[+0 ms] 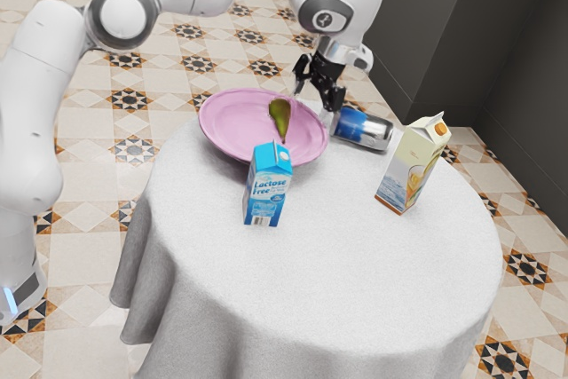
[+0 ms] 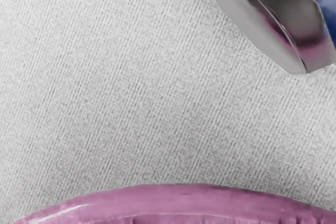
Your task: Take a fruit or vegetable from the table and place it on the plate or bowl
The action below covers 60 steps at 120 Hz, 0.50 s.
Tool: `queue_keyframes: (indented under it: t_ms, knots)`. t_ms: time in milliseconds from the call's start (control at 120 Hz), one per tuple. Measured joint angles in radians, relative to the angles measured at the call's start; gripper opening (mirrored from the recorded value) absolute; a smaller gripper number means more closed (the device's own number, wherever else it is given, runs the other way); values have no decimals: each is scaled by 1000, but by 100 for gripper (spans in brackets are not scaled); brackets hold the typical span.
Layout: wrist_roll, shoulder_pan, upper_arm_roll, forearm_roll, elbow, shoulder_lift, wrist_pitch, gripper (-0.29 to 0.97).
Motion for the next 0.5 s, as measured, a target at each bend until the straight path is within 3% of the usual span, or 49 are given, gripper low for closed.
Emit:
queue_keyframes:
  t_ms: [283,333,400,500]
  knots:
    - [27,-75,35,-107,-62,282,-132,67]
    - [29,-59,26,-173,-133,383,-166,66]
    - [24,-6,-77,-290,-219,526,-199,66]
    - [16,60,-139,-493,-253,606,-232,66]
